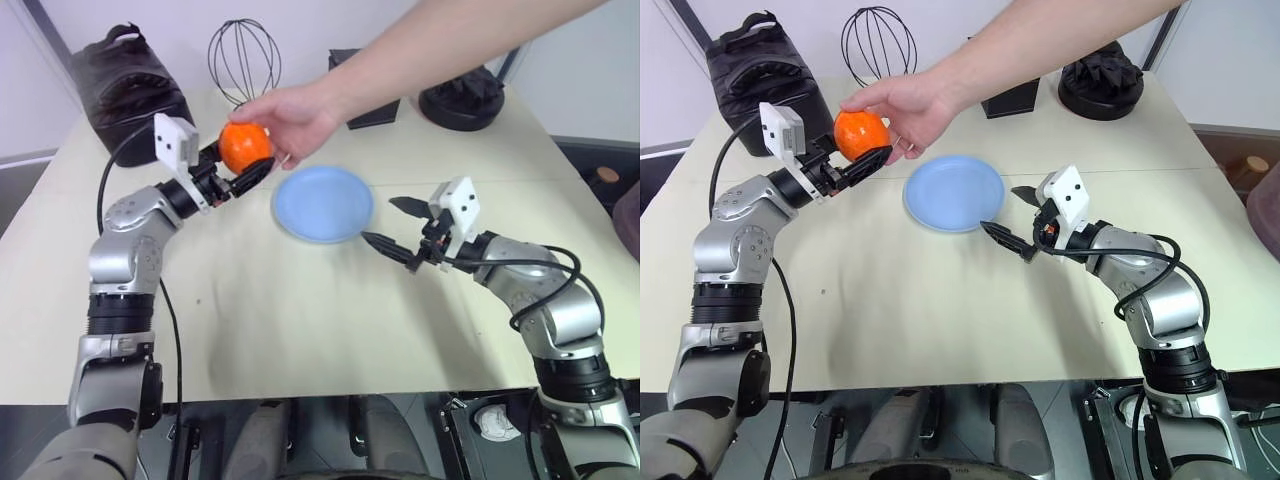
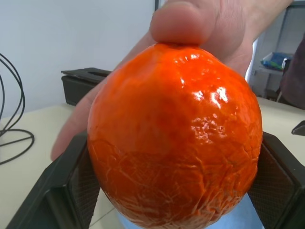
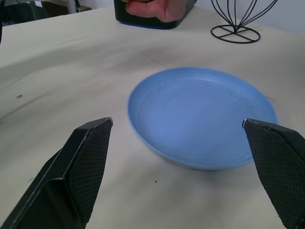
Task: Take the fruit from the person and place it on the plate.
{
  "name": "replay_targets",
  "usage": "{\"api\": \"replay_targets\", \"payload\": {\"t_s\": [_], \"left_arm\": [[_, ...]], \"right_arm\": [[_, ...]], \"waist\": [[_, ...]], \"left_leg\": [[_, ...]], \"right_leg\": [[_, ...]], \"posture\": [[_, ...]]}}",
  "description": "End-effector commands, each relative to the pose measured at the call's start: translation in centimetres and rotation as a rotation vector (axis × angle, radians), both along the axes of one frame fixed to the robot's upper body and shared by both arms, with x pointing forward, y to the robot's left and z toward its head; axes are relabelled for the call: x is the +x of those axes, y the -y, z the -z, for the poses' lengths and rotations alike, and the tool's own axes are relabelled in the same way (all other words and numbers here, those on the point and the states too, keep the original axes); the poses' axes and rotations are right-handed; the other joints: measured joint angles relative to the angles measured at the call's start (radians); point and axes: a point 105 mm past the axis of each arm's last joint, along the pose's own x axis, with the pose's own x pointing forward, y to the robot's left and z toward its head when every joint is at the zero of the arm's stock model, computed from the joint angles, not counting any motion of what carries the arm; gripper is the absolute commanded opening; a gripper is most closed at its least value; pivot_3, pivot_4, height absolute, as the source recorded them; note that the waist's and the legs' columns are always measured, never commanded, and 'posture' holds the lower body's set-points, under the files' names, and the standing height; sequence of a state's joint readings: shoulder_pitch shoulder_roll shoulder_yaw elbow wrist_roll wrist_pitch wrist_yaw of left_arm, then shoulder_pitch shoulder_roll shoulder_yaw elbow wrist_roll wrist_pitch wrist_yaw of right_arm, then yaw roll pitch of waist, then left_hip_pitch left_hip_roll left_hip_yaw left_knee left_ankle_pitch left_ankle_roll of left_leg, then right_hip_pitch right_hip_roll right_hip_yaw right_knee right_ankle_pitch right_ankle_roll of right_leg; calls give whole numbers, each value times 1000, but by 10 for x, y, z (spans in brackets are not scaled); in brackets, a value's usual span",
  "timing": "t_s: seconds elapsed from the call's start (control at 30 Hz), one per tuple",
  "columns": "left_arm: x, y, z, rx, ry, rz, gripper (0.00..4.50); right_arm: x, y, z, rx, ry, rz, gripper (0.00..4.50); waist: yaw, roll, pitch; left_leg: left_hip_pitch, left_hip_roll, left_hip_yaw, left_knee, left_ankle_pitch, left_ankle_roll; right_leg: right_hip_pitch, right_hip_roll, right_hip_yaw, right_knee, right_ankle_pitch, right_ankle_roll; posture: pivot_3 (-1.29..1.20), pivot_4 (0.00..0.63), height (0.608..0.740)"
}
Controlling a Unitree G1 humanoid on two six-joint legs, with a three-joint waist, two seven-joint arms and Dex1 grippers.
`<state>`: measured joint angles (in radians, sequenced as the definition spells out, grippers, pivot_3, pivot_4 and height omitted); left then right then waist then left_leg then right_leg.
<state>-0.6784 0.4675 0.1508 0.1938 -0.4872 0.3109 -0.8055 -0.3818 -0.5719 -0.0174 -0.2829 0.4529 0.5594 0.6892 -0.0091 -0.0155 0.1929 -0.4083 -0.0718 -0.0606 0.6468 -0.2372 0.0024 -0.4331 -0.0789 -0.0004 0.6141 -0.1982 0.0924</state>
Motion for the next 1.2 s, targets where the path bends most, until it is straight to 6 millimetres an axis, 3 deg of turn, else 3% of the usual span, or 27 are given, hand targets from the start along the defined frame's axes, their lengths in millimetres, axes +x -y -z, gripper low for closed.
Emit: {"api": "replay_targets", "payload": {"t_s": [0.03,0.1,0.23,0.53,0.8,0.83,0.9,1.2], "left_arm": [[-4,1,-22,-4,86,13,3382],[-3,2,-21,17,82,14,3382],[1,14,0,180,33,50,3382],[43,59,23,341,-19,123,3382],[58,78,47,467,-47,132,3382],[58,80,47,456,-51,135,3382],[58,83,45,433,-57,147,4396],[63,79,30,393,3,100,4466]], "right_arm": [[-5,-1,-14,13,63,-1,4500],[-4,-1,-14,14,62,0,4500],[-3,-1,-13,19,62,5,4500],[1,-1,-4,53,62,51,4500],[-4,6,0,71,64,109,4500],[-5,6,0,72,64,114,4500],[-6,7,0,74,65,123,4500],[-5,10,-1,71,69,134,4500]], "waist": [[0,0,0],[0,0,0],[0,0,0],[19,0,0],[20,-1,0],[21,-1,0],[21,-1,0],[20,-1,0]], "left_leg": [[0,0,0,0,0,0],[0,0,0,0,0,0],[0,0,0,0,0,0],[0,-1,1,1,0,0],[0,-1,1,1,0,1],[0,-1,1,1,0,1],[0,-1,1,1,-1,1],[0,-1,1,1,-1,2]], "right_leg": [[0,0,0,0,0,0],[0,0,0,0,0,0],[0,0,0,0,0,0],[0,2,-1,0,0,0],[0,2,-1,0,0,1],[0,2,-1,0,0,1],[0,2,-1,0,0,1],[0,2,-1,0,0,1]], "posture": [[0,150,740],[0,150,740],[0,150,740],[0,150,740],[0,150,740],[0,150,740],[0,150,740],[0,150,740]]}}
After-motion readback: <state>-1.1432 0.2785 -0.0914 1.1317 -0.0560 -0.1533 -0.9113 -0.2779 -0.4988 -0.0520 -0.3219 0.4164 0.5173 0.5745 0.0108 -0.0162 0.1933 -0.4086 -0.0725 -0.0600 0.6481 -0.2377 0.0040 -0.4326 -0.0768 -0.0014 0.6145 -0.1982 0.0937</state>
